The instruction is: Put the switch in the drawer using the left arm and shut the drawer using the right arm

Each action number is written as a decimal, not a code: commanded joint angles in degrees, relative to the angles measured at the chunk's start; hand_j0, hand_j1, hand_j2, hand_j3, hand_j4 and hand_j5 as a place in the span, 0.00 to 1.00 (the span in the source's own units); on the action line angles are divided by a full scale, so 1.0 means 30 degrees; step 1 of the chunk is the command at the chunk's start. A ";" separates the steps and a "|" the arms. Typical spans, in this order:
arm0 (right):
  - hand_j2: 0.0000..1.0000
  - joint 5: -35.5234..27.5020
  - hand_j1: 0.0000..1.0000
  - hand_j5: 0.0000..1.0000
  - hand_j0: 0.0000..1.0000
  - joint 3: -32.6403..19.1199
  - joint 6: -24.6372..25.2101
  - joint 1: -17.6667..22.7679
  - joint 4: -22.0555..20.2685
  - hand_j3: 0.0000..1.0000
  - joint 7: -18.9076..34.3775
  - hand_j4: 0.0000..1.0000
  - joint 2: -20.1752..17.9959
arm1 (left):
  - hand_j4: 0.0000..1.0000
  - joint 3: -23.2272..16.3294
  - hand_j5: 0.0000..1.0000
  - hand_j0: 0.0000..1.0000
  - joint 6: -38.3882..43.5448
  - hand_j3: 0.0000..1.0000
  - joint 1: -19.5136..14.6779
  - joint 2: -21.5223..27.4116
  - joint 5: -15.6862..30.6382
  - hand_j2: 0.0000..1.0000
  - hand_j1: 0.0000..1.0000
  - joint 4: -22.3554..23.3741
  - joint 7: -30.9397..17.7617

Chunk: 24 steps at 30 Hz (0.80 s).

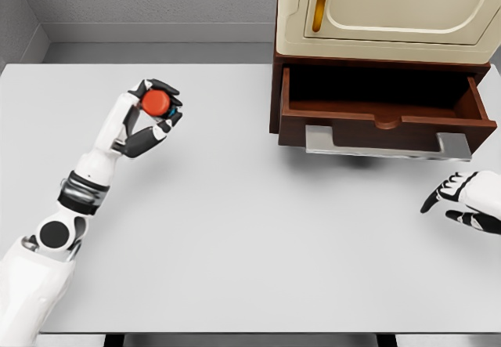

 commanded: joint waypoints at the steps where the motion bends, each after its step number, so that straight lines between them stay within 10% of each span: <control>1: 0.57 -0.0140 0.57 0.57 0.57 -0.0002 0.0027 0.0000 0.0005 0.57 -0.0006 0.57 -0.0030 | 0.34 -0.0408 0.34 0.34 0.0008 0.34 0.0000 -0.0161 0.0001 0.34 0.34 -0.0057 0.0045; 24: 0.57 -0.0316 0.57 0.57 0.57 -0.0090 0.0027 -0.0058 0.0005 0.57 -0.0006 0.57 -0.0001 | 0.34 -0.1432 0.34 0.34 0.0067 0.34 -0.1640 -0.3208 -0.0907 0.34 0.34 0.0001 0.0045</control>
